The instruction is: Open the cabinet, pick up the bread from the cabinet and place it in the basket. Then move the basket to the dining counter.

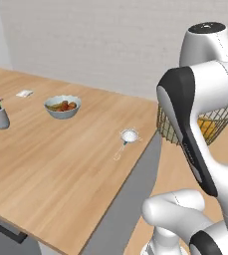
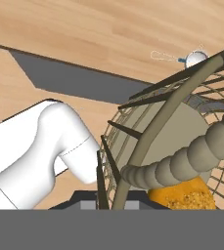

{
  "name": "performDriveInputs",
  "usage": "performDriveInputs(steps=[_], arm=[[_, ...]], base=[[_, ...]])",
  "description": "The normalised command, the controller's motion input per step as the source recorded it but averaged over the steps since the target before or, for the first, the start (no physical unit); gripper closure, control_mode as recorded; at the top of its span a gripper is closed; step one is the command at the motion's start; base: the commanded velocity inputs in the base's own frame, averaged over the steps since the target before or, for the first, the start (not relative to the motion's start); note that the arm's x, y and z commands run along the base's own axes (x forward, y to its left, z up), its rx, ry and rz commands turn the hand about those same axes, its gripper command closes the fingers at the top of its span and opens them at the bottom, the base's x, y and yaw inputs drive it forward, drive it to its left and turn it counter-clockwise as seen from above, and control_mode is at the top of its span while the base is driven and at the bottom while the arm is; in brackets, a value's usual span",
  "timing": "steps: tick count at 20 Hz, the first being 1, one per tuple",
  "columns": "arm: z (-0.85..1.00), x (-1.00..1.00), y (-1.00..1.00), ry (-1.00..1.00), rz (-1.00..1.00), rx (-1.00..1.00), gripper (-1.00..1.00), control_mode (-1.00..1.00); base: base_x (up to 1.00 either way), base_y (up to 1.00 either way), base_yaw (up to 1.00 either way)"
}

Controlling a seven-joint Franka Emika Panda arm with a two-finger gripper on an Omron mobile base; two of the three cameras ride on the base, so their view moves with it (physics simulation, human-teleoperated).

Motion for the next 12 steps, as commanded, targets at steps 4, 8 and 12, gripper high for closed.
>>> performDriveInputs(steps=[4, 8, 12], arm=[[0.0, 0.0, 0.0, 0.0, 0.0, 0.0, 1.0, 1.0], [0.0, 0.0, 0.0, 0.0, 0.0, 0.0, 1.0, 1.0], [0.0, 0.0, 0.0, 0.0, 0.0, 0.0, 1.0, 1.0]], base=[[0.57, -0.64, 0.4], [0.51, -0.74, 0.33], [0.47, -0.69, 0.34]])
